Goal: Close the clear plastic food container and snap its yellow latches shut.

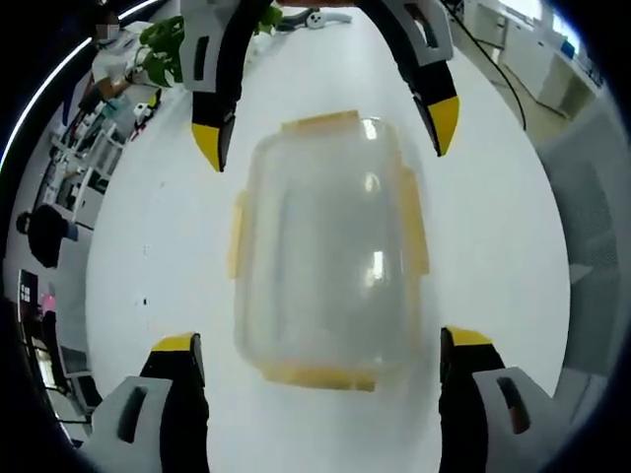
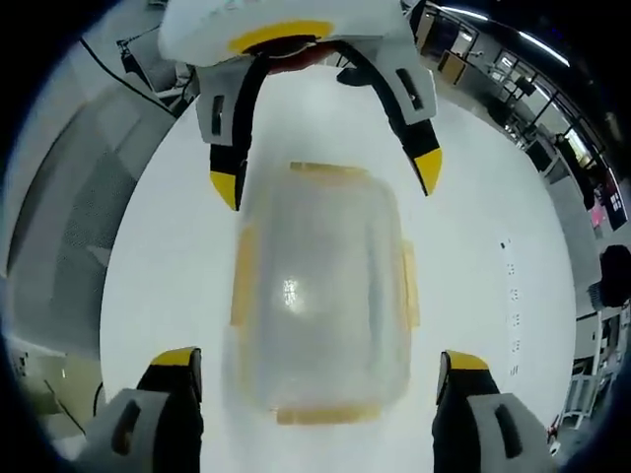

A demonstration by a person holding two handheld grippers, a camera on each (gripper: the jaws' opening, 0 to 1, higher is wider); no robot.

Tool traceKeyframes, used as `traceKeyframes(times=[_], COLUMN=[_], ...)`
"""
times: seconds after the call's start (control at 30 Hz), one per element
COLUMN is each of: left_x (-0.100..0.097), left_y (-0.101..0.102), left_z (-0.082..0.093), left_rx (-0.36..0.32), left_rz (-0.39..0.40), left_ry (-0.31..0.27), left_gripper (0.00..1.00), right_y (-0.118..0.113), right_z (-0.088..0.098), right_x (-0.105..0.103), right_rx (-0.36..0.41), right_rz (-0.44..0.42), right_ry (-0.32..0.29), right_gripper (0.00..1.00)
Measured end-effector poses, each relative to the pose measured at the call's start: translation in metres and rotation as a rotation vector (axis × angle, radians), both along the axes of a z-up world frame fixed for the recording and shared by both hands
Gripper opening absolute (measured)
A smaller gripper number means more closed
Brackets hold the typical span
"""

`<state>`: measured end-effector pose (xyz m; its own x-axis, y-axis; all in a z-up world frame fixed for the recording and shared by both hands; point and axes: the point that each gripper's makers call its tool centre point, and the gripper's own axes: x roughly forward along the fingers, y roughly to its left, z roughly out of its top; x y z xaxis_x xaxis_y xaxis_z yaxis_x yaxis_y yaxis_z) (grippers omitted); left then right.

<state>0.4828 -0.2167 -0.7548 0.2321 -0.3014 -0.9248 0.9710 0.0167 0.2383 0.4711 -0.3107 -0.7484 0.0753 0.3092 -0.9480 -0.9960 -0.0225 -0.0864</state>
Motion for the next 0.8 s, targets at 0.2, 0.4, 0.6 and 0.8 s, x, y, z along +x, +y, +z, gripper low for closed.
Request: traceKeyframes(times=[0.2,0.4,0.6,0.8], left_x=[-0.008,-0.006,-0.005,-0.005], left_y=[0.012,0.013,0.014,0.014], left_z=[-0.008,-0.008,-0.009,-0.008], left_rx=[0.102,0.09,0.092,0.091], left_rz=[-0.087,-0.071,-0.074,-0.068], left_ry=[-0.005,0.003,-0.003,-0.002], left_gripper=[0.71,0.7,0.7,0.7], right_y=[-0.011,-0.008,-0.006,-0.004], right_z=[-0.014,-0.012,-0.009,-0.008], right_x=[-0.006,-0.007,-0.008,-0.008], right_rx=[-0.069,-0.073,-0.07,-0.069], right_rz=[0.018,0.022,0.021,0.02], right_ry=[0.024,0.023,0.022,0.021], right_gripper=[0.72,0.72,0.72,0.72])
